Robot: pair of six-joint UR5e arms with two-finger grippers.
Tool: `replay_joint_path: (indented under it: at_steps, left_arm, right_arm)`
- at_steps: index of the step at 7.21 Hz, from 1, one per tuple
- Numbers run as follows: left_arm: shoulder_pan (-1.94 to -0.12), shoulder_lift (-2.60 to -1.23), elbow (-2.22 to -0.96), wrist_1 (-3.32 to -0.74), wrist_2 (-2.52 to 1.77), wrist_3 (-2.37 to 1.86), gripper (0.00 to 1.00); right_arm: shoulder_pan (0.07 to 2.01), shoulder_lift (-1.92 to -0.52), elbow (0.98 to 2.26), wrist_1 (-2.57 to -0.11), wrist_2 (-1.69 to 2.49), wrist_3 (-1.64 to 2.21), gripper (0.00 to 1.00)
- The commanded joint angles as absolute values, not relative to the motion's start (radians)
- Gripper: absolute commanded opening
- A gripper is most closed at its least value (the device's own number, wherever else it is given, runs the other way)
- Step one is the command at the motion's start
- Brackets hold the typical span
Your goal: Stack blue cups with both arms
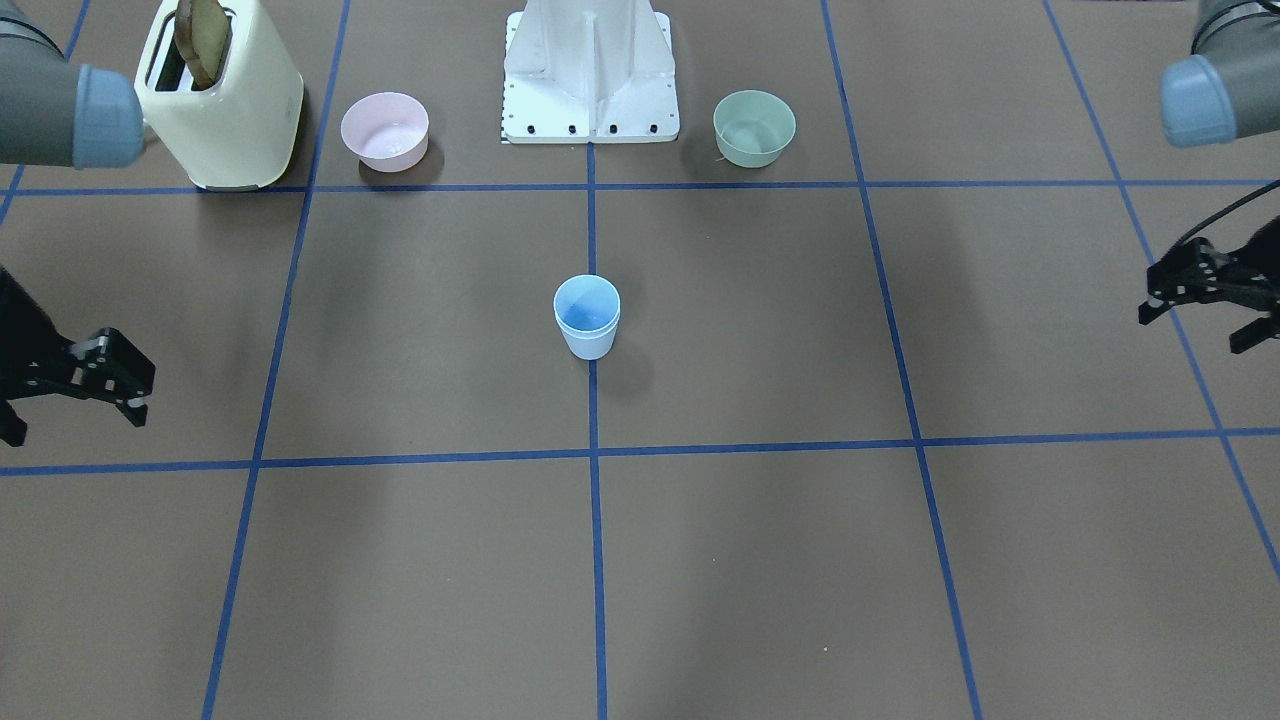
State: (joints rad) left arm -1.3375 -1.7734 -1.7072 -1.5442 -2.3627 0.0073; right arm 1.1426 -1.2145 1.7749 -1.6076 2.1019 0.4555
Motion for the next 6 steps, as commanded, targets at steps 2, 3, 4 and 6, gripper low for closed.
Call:
replay_joint_path:
  at_steps: [2, 3, 4, 6]
  left_arm:
    - [-1.448, -1.743, -1.574, -1.552, -2.375, 0.163, 0.98]
    - [-1.462, -1.743, -1.550, -1.554, -2.375, 0.175, 0.98]
    - [-1.474, -1.740, -1.537, -1.543, -2.375, 0.172, 0.98]
    - [-1.508, -1.740, -1.497, -1.542, -2.375, 0.160, 0.98]
  right_arm:
    - [1.309, -1.377, 1.780, -1.603, 2.267, 0.402, 1.00]
    - [1.360, -1.411, 1.760, -1.611, 2.273, 0.317, 1.00]
    - [1.385, -1.466, 1.738, -1.602, 2.264, 0.266, 1.00]
    - [1.430, -1.500, 1.689, -1.598, 2.267, 0.273, 1.00]
